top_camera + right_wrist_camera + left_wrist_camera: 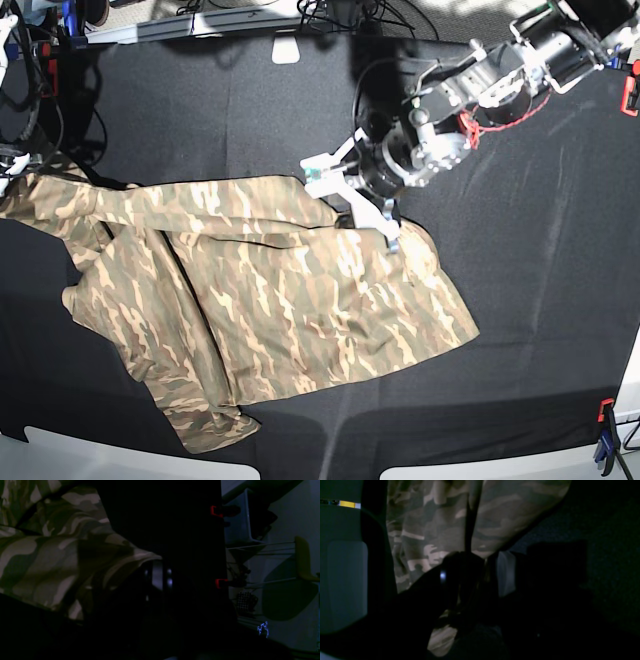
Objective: Layout the t-shirt on the table in an organized manner, then fold the t-shirt properly
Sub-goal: 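Pull the grasped shirt edge away from the right arm with the left gripper, then grasp the shirt corners with both grippers, then hold the shirt corners and pull them apart to smooth the shirt, then lift the shirt edge with both grippers and stretch it outward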
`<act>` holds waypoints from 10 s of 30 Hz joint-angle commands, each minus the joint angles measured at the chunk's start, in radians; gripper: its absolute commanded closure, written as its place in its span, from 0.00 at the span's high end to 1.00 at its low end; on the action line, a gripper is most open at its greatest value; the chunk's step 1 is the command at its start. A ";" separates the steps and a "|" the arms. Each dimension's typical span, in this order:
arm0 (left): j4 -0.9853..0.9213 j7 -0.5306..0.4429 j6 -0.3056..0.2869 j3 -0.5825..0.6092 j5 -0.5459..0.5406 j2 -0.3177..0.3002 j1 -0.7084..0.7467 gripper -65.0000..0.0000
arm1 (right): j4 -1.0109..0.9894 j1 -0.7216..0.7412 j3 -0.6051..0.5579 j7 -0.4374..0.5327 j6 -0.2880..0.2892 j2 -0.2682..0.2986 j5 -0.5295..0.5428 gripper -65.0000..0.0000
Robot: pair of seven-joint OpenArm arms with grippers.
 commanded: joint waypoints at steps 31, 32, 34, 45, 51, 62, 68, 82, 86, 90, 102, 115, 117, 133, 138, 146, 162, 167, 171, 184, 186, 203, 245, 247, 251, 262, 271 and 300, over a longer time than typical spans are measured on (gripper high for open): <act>0.016 -0.006 0.015 -0.006 -0.059 -0.041 -0.016 0.12 | 0.017 0.005 0.008 0.013 -0.006 0.023 -0.012 0.00; 0.016 -0.006 0.014 -0.006 -0.057 -0.041 -0.016 0.14 | 0.017 0.005 0.008 0.013 -0.006 0.022 -0.012 0.00; 0.015 -0.001 0.014 -0.006 -0.057 -0.042 -0.016 0.20 | 0.017 0.005 0.008 0.013 -0.006 0.023 -0.012 0.00; -0.058 -0.009 0.016 -0.006 -0.057 -0.039 -0.018 0.24 | 0.017 0.005 0.008 0.013 -0.006 0.022 -0.012 0.00; -0.058 -0.027 0.038 -0.006 -0.056 -0.039 -0.026 0.09 | 0.017 0.005 0.008 0.013 -0.006 0.023 -0.012 0.00; -0.055 0.112 0.163 -0.006 0.056 -0.039 -0.033 0.00 | 0.017 0.005 0.008 0.013 -0.006 0.023 -0.013 0.00; -0.054 0.166 0.162 -0.006 0.056 -0.073 -0.032 0.00 | 0.017 0.005 0.008 0.013 -0.006 0.023 -0.013 0.00; 0.323 0.210 0.162 -0.006 -0.127 -0.380 0.055 0.00 | 0.017 0.005 0.008 0.012 -0.006 0.023 -0.016 0.00; 0.431 0.211 0.161 -0.006 -0.173 -0.483 0.105 0.00 | 0.017 0.005 0.008 0.011 -0.006 0.023 -0.016 0.00; 0.450 0.211 0.161 -0.006 -0.175 -0.565 0.143 0.00 | 0.017 0.005 0.008 0.006 -0.006 0.023 -0.016 0.00; 0.450 0.168 0.161 -0.006 -0.182 -0.705 0.205 0.00 | 0.017 -0.001 0.008 -0.021 0.003 -0.016 -0.016 0.00; 0.533 0.170 0.161 -0.006 -0.181 -0.491 0.311 0.00 | 0.017 -0.003 0.008 -0.022 0.061 -0.115 0.019 0.00; 0.576 0.175 0.161 -0.006 -0.181 -0.467 0.333 0.00 | 0.017 -0.003 0.008 -0.022 0.075 -0.122 0.034 0.00; 0.476 0.194 0.162 -0.006 -0.195 -0.319 0.483 0.36 | 0.017 -0.002 0.008 -0.020 0.076 -0.119 0.034 0.00; 0.376 0.184 0.162 -0.006 -0.081 -0.244 0.482 0.36 | 0.017 -0.002 0.008 -0.021 0.076 -0.119 0.033 0.00; 0.296 0.274 0.162 -0.006 -0.048 -0.225 0.482 0.28 | 0.017 -0.003 0.008 -0.020 0.076 -0.119 0.034 0.00; 0.296 0.340 0.192 -0.006 0.085 -0.256 0.488 0.00 | 0.017 -0.053 0.008 -0.040 0.136 -0.134 0.124 0.00; 0.296 0.340 0.200 -0.006 0.086 -0.345 0.509 0.00 | 0.017 -0.122 0.008 -0.039 0.140 -0.162 0.124 0.00; 0.296 0.340 0.200 -0.006 0.127 -0.398 0.555 0.00 | 0.017 -0.188 0.008 -0.040 0.191 -0.186 0.199 0.00; 0.306 0.235 0.277 -0.006 0.273 -0.351 0.596 0.00 | 0.020 -0.233 0.008 -0.029 0.200 -0.210 0.224 0.00; 0.306 0.220 0.279 -0.006 0.273 -0.335 0.596 0.12 | 0.020 -0.233 0.008 -0.028 0.200 -0.210 0.224 0.00; 0.306 0.148 0.280 -0.006 0.294 -0.318 0.560 0.28 | 0.020 -0.233 0.008 -0.028 0.199 -0.210 0.225 0.00; 0.143 0.206 0.267 -0.006 0.292 -0.321 0.477 0.00 | 0.020 -0.233 0.008 -0.024 0.199 -0.210 0.251 0.00; 0.163 0.311 0.267 -0.006 0.294 -0.323 0.485 0.00 | 0.024 -0.234 0.008 -0.026 0.200 -0.211 0.251 0.00; 0.222 0.399 0.267 -0.006 0.312 -0.340 0.526 0.00 | 0.075 -0.258 0.008 -0.029 0.253 -0.216 0.250 0.00; 0.440 0.364 0.268 -0.006 0.329 -0.407 0.652 0.00 | 0.190 -0.340 0.008 -0.061 0.263 -0.216 0.250 0.00; 0.445 0.382 0.294 -0.006 0.330 -0.444 0.663 0.00 | 0.238 -0.499 0.008 -0.058 0.264 -0.216 0.246 0.00; 0.445 0.489 0.425 -0.007 0.643 -0.596 0.801 0.00 | 0.390 -0.615 0.008 -0.051 0.216 -0.213 0.235 0.00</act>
